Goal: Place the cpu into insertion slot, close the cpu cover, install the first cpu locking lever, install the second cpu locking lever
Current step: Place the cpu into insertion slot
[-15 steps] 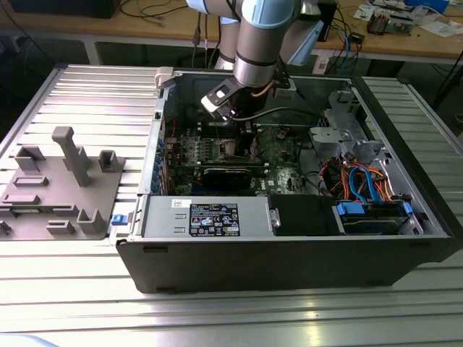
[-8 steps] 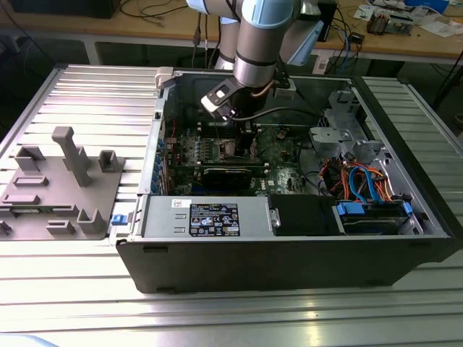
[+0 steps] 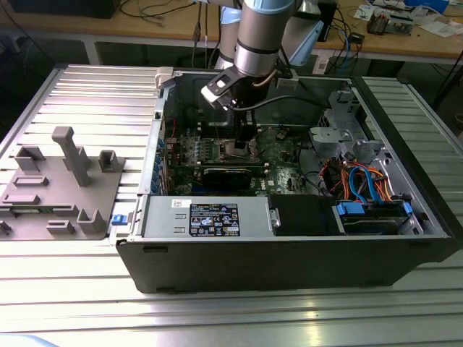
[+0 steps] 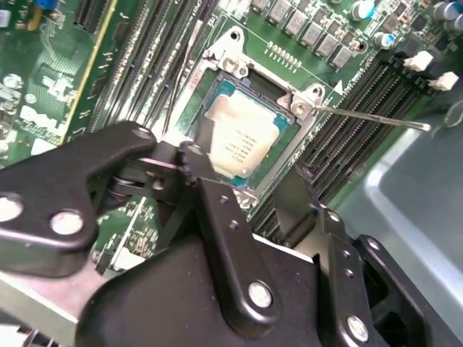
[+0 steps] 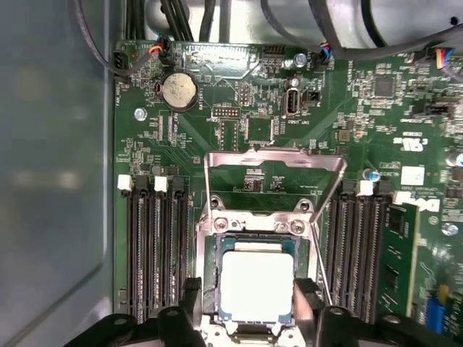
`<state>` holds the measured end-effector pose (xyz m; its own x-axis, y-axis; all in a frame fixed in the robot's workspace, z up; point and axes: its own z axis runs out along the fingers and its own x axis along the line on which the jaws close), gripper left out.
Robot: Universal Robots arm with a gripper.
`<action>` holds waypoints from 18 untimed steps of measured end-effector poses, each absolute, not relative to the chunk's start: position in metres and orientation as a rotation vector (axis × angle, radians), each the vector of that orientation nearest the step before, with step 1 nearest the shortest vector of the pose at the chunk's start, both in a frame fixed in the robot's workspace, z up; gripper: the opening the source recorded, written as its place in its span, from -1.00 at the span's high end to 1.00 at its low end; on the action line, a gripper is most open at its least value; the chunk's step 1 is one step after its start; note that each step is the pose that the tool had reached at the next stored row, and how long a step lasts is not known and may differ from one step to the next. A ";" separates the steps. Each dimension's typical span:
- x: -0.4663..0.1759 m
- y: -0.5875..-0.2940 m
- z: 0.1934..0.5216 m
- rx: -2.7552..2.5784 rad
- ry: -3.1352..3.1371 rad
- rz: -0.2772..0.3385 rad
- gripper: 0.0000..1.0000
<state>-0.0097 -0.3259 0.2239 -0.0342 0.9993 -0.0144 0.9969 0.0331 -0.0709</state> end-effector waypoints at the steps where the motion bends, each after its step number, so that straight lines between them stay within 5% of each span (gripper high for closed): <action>1: -0.010 -0.326 0.225 -2.156 -2.230 0.094 -0.07; 7: -0.010 -0.328 0.227 -2.152 -2.233 0.095 0.41; 8: -0.010 -0.330 0.227 -2.151 -2.234 0.094 0.79; 18: -0.010 -0.335 0.252 -2.152 -2.234 0.095 0.79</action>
